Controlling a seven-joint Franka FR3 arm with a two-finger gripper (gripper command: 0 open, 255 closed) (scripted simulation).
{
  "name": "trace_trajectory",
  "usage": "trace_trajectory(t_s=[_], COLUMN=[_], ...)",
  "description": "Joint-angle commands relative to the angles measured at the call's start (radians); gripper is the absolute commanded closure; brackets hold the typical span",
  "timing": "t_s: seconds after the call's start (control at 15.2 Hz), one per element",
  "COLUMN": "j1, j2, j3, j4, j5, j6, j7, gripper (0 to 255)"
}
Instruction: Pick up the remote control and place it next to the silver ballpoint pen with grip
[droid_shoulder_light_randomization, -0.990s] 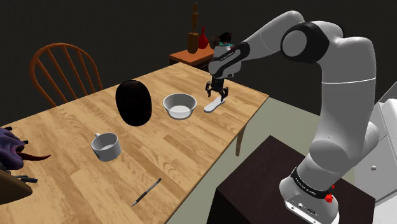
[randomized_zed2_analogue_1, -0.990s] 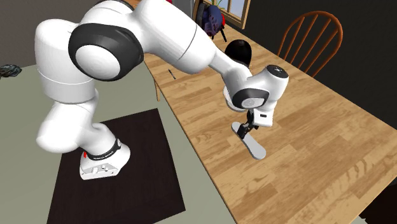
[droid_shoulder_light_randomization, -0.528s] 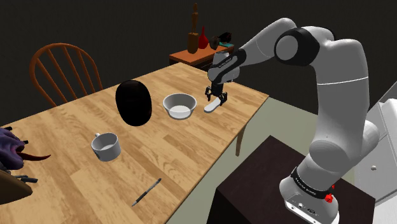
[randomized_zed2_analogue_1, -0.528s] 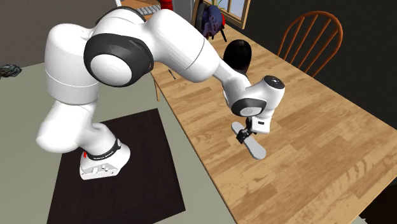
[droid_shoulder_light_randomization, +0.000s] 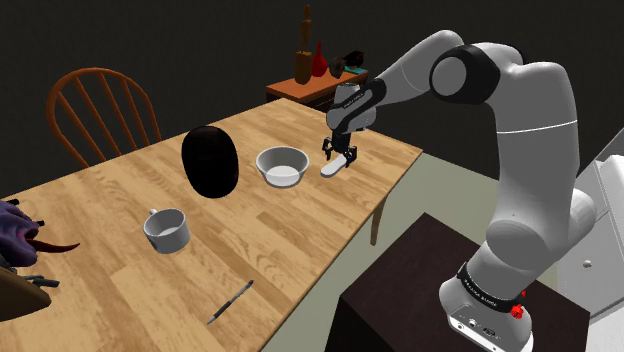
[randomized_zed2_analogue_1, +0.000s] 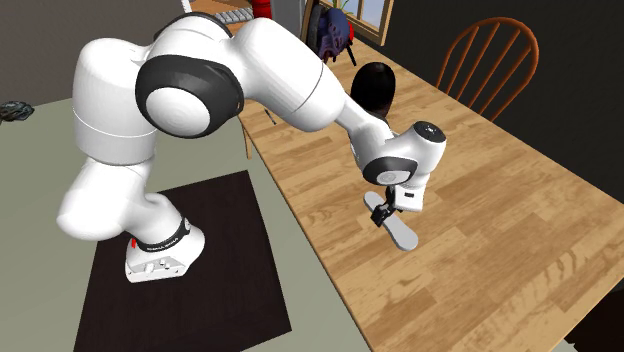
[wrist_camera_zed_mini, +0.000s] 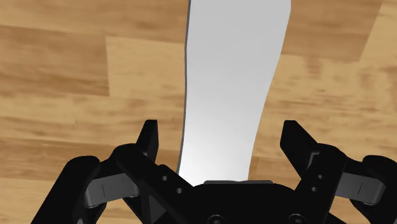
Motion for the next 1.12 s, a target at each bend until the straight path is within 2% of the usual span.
trace_trajectory(t_s=[0.0, 0.59, 1.06], j1=[0.0, 0.0, 0.0], j2=[0.0, 0.0, -0.063], j3=[0.0, 0.0, 0.0], j4=[0.0, 0.0, 0.004], j5=[0.0, 0.0, 0.001], j6=[0.0, 0.0, -0.067], j7=[0.0, 0.0, -0.001], gripper=[255, 255, 255])
